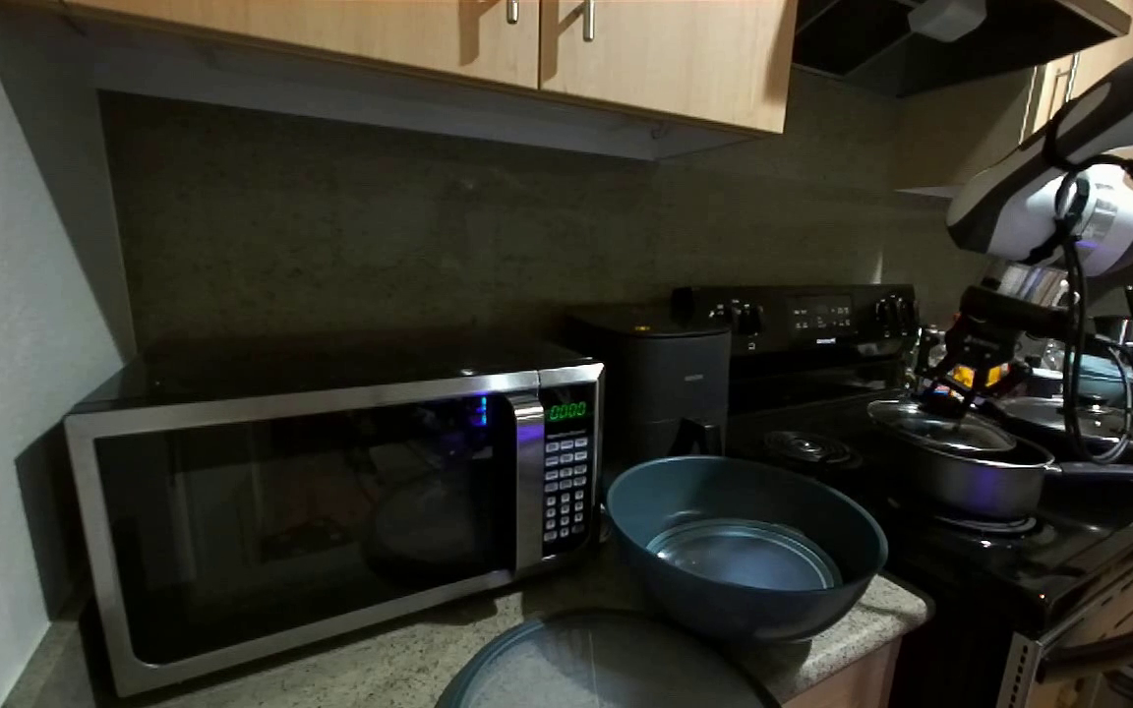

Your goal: Remove the lid from the bowl and put it on the pan

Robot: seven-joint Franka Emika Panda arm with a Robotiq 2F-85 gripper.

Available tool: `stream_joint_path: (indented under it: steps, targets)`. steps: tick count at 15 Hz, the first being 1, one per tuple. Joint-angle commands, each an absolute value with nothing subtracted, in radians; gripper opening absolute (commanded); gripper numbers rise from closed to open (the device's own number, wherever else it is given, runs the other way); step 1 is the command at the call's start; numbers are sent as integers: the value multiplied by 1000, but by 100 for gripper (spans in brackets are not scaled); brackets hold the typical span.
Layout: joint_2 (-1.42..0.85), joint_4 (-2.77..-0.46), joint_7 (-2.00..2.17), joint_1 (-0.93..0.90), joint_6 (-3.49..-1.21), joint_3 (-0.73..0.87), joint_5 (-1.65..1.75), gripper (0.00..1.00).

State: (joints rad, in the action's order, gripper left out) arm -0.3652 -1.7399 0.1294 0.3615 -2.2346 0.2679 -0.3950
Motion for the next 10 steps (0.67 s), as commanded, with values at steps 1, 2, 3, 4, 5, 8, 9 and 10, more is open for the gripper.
stream_joint_path:
  steps: [1,2,3,4,5,8,9,10]
  targets:
    - [-359,-1743,203,339,-2221,277,-317,22]
    - [-356,-1746,228,331,-2220,282,-293,22]
    - [-351,-1750,259,322,-2216,288,-264,22]
    - [-350,-1751,283,318,-2213,293,-240,22]
    - [-348,-1753,308,313,-2207,297,-223,22]
    - [-345,-1765,332,308,-2201,294,-207,22]
    - [-343,-1772,334,303,-2223,296,-195,22]
    - [-338,-1771,340,298,-2242,296,-188,22]
